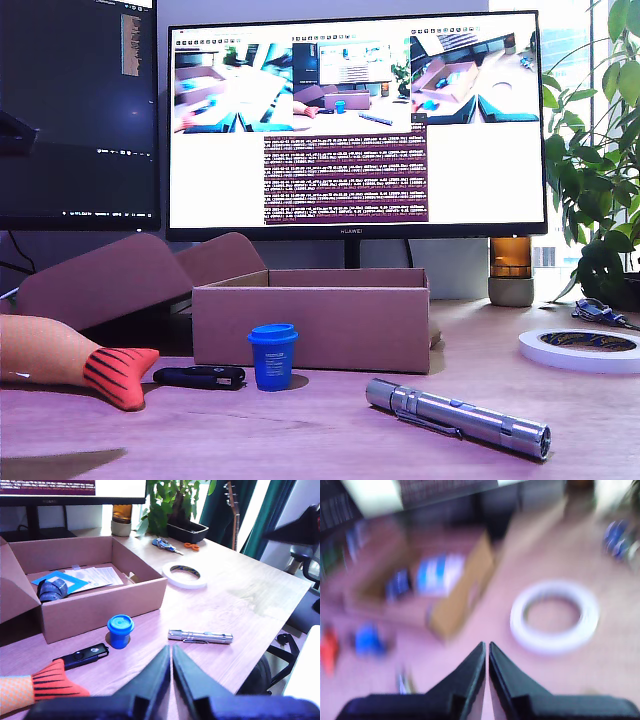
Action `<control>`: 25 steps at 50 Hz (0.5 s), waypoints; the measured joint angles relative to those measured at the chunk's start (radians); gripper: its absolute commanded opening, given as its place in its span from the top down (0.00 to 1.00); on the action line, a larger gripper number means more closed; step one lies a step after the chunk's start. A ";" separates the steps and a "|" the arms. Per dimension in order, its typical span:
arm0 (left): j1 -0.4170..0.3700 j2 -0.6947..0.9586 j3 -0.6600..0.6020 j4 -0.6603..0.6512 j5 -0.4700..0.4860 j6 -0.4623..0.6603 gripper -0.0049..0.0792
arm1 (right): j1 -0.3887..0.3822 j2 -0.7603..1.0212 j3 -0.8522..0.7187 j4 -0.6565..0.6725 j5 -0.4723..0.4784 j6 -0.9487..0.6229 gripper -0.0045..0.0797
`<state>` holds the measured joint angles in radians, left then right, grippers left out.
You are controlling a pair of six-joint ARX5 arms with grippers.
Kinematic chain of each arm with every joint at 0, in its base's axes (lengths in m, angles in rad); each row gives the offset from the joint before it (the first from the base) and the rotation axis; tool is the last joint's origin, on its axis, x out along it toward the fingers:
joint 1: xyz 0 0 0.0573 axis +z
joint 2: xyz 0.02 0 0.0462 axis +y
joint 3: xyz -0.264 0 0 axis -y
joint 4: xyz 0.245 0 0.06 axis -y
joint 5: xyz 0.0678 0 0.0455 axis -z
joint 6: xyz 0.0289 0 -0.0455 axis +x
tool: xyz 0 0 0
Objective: Pick up the tape roll and place it inside the cardboard box
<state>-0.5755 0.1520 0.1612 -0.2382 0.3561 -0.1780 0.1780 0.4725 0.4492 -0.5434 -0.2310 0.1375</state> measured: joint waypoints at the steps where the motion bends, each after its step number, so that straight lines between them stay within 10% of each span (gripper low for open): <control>1: 0.000 0.000 0.000 0.000 0.000 0.000 0.97 | 0.003 0.030 0.016 -0.016 -0.004 -0.038 0.89; 25: 0.000 0.000 -0.001 -0.001 0.000 0.006 0.97 | 0.018 0.700 0.488 -0.396 -0.005 -0.352 0.48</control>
<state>-0.5755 0.1520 0.1604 -0.2394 0.3565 -0.1719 0.1955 1.1721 0.9371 -0.9390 -0.2363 -0.2146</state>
